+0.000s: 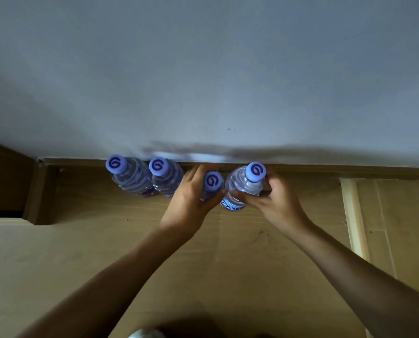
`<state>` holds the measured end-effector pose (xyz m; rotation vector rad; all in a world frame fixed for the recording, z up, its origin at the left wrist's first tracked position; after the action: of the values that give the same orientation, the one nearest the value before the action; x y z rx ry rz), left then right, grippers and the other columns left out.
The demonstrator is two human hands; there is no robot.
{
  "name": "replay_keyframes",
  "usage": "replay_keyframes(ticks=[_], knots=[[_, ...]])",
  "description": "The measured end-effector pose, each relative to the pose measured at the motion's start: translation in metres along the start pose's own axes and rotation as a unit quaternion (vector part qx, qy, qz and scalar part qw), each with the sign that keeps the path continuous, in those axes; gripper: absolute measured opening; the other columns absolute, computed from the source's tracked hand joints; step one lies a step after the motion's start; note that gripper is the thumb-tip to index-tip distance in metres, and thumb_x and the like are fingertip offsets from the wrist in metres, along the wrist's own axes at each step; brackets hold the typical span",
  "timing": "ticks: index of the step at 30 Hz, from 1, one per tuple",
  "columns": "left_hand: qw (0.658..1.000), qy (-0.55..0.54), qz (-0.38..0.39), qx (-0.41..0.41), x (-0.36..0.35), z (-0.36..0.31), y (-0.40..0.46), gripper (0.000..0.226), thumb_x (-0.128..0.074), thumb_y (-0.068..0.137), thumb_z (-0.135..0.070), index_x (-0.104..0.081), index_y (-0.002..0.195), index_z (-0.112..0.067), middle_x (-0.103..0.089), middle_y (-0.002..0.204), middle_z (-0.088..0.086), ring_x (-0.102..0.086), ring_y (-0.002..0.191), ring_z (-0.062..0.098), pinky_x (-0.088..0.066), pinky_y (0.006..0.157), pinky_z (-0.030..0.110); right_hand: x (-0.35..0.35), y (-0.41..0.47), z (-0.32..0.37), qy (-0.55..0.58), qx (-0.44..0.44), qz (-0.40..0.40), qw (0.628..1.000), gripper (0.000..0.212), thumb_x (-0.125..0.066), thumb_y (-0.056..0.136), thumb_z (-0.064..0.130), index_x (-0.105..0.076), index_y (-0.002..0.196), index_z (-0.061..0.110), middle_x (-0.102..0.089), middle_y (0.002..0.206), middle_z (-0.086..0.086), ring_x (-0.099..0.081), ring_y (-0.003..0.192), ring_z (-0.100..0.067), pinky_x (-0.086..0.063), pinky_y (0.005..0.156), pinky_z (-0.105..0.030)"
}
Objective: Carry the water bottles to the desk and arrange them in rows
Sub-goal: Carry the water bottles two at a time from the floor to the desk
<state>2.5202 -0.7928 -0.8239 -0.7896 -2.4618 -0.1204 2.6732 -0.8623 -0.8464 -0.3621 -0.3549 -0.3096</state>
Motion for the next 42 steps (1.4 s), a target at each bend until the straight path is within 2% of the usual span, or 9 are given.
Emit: replay_keyframes(ticks=[7, 11, 16, 21, 26, 29, 33, 37, 42], knots=[[0.997, -0.053, -0.017, 0.05, 0.067, -0.082, -0.034, 0.026, -0.074, 0.084, -0.02, -0.056, 0.101, -0.01, -0.064, 0.096, 0.002, -0.06, 0.092, 0.024, -0.05, 0.08, 0.037, 0.033, -0.055, 0.106, 0.017, 0.017, 0.011, 1.0, 0.04, -0.079, 0.059, 0.05, -0.063, 0.094, 0.039, -0.072, 0.092, 0.02, -0.068, 0.09, 0.002, -0.054, 0.081, -0.019], [0.995, -0.06, -0.047, 0.057, 0.142, -0.158, -0.068, 0.025, -0.074, 0.082, -0.022, -0.058, 0.099, -0.012, -0.064, 0.093, -0.006, -0.059, 0.089, 0.021, -0.047, 0.077, 0.03, 0.046, -0.097, 0.204, 0.014, 0.039, 0.045, 0.998, 0.042, -0.08, 0.063, 0.048, -0.066, 0.1, 0.037, -0.075, 0.096, 0.013, -0.07, 0.092, -0.001, -0.058, 0.081, -0.029], [0.993, -0.008, -0.105, 0.054, 0.254, -0.27, -0.12, 0.028, -0.074, 0.081, -0.019, -0.062, 0.105, -0.012, -0.05, 0.089, -0.027, -0.048, 0.086, 0.006, -0.035, 0.074, 0.003, 0.054, -0.154, 0.344, 0.005, 0.072, 0.096, 0.993, 0.042, -0.082, 0.068, 0.052, -0.063, 0.103, 0.042, -0.07, 0.102, 0.025, -0.066, 0.098, 0.001, -0.051, 0.08, -0.014], [0.978, 0.007, -0.185, 0.092, 0.373, -0.362, -0.181, 0.025, -0.073, 0.084, -0.023, -0.061, 0.104, -0.013, -0.058, 0.094, -0.009, -0.054, 0.088, 0.018, -0.043, 0.072, 0.024, 0.047, -0.208, 0.494, -0.001, 0.123, 0.176, 0.977, 0.04, -0.08, 0.07, 0.053, -0.063, 0.105, 0.044, -0.068, 0.104, 0.03, -0.064, 0.1, 0.006, -0.049, 0.078, -0.008], [0.949, 0.007, -0.288, 0.131, 0.483, -0.431, -0.258, 0.022, -0.072, 0.085, -0.025, -0.061, 0.1, -0.014, -0.064, 0.094, -0.001, -0.057, 0.087, 0.018, -0.045, 0.072, 0.025, 0.016, -0.262, 0.625, -0.012, 0.183, 0.269, 0.946, 0.044, -0.079, 0.074, 0.052, -0.058, 0.111, 0.042, -0.065, 0.106, 0.034, -0.061, 0.103, 0.009, -0.047, 0.077, -0.005], [0.923, 0.001, -0.355, 0.15, 0.54, -0.461, -0.312, 0.021, -0.069, 0.085, -0.027, -0.06, 0.096, -0.011, -0.063, 0.09, 0.001, -0.058, 0.084, 0.021, -0.048, 0.072, 0.033, -0.015, -0.3, 0.688, -0.034, 0.213, 0.324, 0.921, 0.043, -0.071, 0.066, 0.065, -0.056, 0.104, 0.052, -0.064, 0.104, 0.036, -0.062, 0.101, 0.004, -0.052, 0.076, -0.011], [0.882, -0.006, -0.435, 0.181, 0.601, -0.476, -0.386, 0.018, -0.073, 0.084, -0.02, -0.058, 0.092, -0.012, -0.061, 0.086, -0.003, -0.059, 0.078, 0.015, -0.047, 0.069, 0.022, -0.065, -0.347, 0.747, -0.035, 0.243, 0.372, 0.895, 0.039, -0.073, 0.066, 0.063, -0.059, 0.101, 0.055, -0.068, 0.102, 0.021, -0.067, 0.096, -0.004, -0.057, 0.076, -0.025], [0.845, -0.032, -0.488, 0.218, 0.654, -0.47, -0.456, 0.02, -0.072, 0.084, -0.023, -0.059, 0.093, -0.012, -0.066, 0.083, -0.001, -0.062, 0.078, 0.021, -0.052, 0.072, 0.039, -0.125, -0.391, 0.79, -0.028, 0.248, 0.419, 0.873, 0.041, -0.077, 0.065, 0.057, -0.061, 0.102, 0.056, -0.073, 0.1, 0.011, -0.07, 0.094, -0.009, -0.058, 0.083, -0.036], [0.808, -0.028, -0.536, 0.245, 0.719, -0.455, -0.528, 0.025, -0.066, 0.08, -0.038, -0.056, 0.09, -0.017, -0.065, 0.08, -0.004, -0.062, 0.076, 0.024, -0.053, 0.071, 0.044, -0.205, -0.436, 0.84, -0.036, 0.27, 0.456, 0.847, 0.037, -0.082, 0.066, 0.05, -0.063, 0.098, 0.052, -0.072, 0.096, 0.022, -0.067, 0.09, 0.005, -0.053, 0.076, -0.015]])
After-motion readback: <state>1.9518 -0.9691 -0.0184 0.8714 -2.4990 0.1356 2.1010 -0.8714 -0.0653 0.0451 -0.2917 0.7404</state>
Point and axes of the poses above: each hand's wrist, its own y-axis towards the middle knuckle, its own x-axis out of the back of the hand, z = x × y, the point moved 10 cm from there along y, towards the middle knuckle
